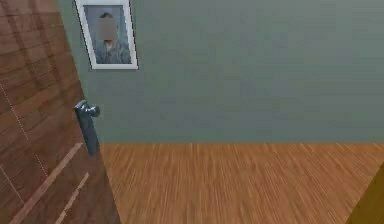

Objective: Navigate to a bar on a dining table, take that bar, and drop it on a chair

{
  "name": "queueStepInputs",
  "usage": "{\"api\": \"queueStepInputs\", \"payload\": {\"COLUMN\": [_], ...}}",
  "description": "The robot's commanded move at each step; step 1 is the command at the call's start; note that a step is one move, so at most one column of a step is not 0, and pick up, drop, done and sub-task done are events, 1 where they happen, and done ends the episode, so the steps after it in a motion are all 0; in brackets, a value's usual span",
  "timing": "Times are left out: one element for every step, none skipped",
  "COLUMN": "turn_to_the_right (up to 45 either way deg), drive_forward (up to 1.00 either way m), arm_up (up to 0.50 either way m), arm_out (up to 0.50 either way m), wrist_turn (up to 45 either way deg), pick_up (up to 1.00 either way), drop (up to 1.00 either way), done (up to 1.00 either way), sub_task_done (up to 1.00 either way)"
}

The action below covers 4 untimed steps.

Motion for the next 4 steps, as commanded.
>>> {"api": "queueStepInputs", "payload": {"turn_to_the_right": [-15.0,0.0,24.0,0.0], "drive_forward": [0.00,0.25,0.00,0.35], "arm_up": [0.00,0.00,0.00,0.00], "arm_out": [0.00,0.00,0.00,0.00], "wrist_turn": [0.0,0.0,0.0,0.0], "pick_up": [0.00,0.00,0.00,0.00], "drop": [0.00,0.00,0.00,0.00], "done": [0.00,0.00,0.00,0.00], "sub_task_done": [0.00,0.00,0.00,0.00]}}
